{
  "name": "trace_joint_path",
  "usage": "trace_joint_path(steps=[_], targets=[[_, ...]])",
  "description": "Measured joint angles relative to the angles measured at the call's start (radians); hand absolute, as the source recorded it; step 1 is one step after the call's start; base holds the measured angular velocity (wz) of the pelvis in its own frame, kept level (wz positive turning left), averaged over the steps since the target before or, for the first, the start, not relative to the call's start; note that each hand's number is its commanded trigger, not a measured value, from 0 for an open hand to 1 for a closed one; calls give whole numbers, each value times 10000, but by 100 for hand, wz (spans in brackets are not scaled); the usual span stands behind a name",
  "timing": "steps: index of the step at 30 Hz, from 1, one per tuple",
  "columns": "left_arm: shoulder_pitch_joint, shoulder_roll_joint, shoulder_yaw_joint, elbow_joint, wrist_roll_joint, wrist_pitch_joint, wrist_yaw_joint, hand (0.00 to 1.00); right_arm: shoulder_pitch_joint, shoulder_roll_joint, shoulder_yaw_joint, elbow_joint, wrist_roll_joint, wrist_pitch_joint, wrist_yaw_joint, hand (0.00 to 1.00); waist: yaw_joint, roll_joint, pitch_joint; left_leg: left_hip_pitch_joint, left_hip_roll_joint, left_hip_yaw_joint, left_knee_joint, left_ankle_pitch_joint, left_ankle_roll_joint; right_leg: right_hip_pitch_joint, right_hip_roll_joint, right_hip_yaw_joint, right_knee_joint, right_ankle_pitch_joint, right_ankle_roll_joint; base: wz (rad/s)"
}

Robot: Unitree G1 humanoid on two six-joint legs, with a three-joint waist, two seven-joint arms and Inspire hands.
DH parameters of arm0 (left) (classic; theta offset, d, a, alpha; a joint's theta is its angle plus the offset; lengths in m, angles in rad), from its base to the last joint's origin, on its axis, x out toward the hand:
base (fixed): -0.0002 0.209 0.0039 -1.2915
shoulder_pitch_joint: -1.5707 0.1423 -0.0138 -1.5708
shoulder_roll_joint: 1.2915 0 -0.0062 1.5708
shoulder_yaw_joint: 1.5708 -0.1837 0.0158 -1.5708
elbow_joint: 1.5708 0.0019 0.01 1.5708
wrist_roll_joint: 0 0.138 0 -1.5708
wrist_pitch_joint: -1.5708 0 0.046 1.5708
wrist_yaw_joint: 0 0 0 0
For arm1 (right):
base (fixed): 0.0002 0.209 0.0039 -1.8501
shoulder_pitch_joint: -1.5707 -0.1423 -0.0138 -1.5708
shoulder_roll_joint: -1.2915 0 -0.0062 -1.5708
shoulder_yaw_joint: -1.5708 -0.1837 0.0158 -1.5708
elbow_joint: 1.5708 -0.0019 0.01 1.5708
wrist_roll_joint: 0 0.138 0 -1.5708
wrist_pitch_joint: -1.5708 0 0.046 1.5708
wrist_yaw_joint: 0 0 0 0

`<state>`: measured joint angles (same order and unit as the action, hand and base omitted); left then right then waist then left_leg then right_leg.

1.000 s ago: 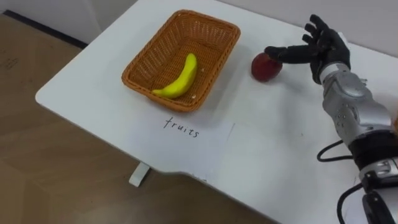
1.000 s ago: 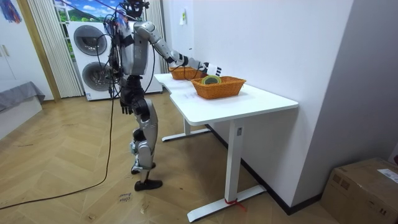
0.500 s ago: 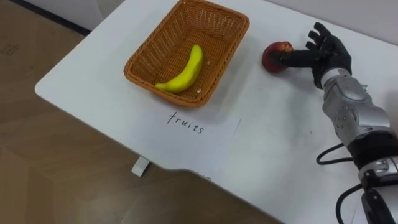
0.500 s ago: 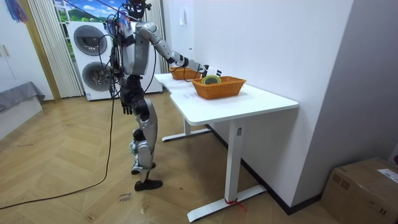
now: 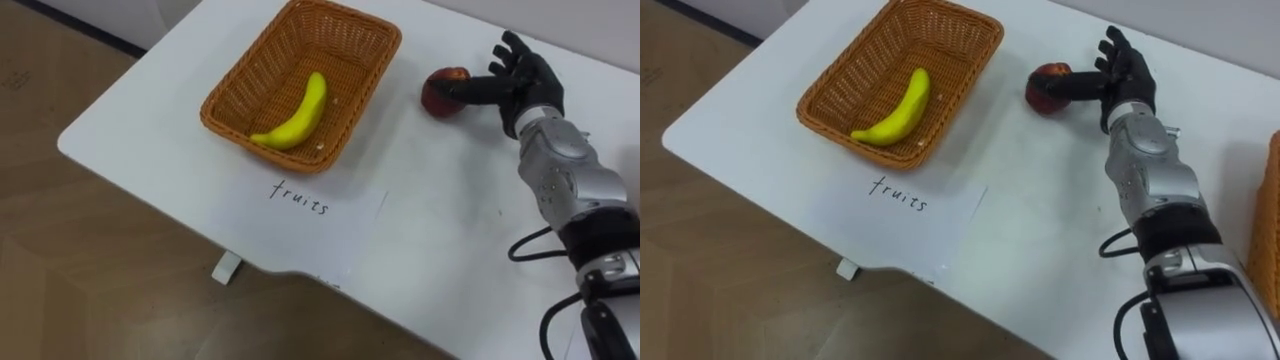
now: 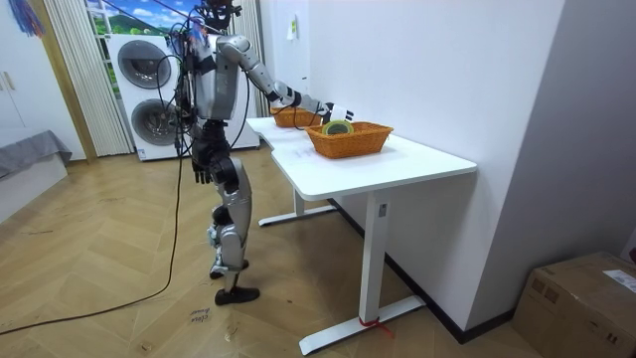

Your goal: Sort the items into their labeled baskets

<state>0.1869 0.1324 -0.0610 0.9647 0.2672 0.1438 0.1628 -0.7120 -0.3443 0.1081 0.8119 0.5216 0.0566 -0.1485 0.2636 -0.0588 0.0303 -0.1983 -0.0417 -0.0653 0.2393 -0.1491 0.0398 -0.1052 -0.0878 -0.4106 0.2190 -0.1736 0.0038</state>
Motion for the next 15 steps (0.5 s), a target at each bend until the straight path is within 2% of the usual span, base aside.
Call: trace_joint_path(steps=[4, 9, 15], targets=[[3, 7, -1, 55, -3, 7, -1, 0, 0, -5, 252, 1, -51, -14, 2, 0, 131, -1, 0, -2, 2, -2, 23, 2, 3, 1, 0, 0, 13, 0, 0, 0], [2, 1, -1, 77, 3, 45, -4, 0, -1, 7, 674, 24, -1650, -13, 210, 0, 250, -20, 2, -22, -4, -13, 24, 19, 13, -12, -15, -12, 45, 0, 0, 0], [-9, -5, -57, 85, -6, 76, -11, 0, 0, 10, 683, 75, -2371, -13, 219, 0, 339, -78, 7, -21, -2, -14, 19, 18, 13, -15, -15, -52, 45, 2, -4, 0]])
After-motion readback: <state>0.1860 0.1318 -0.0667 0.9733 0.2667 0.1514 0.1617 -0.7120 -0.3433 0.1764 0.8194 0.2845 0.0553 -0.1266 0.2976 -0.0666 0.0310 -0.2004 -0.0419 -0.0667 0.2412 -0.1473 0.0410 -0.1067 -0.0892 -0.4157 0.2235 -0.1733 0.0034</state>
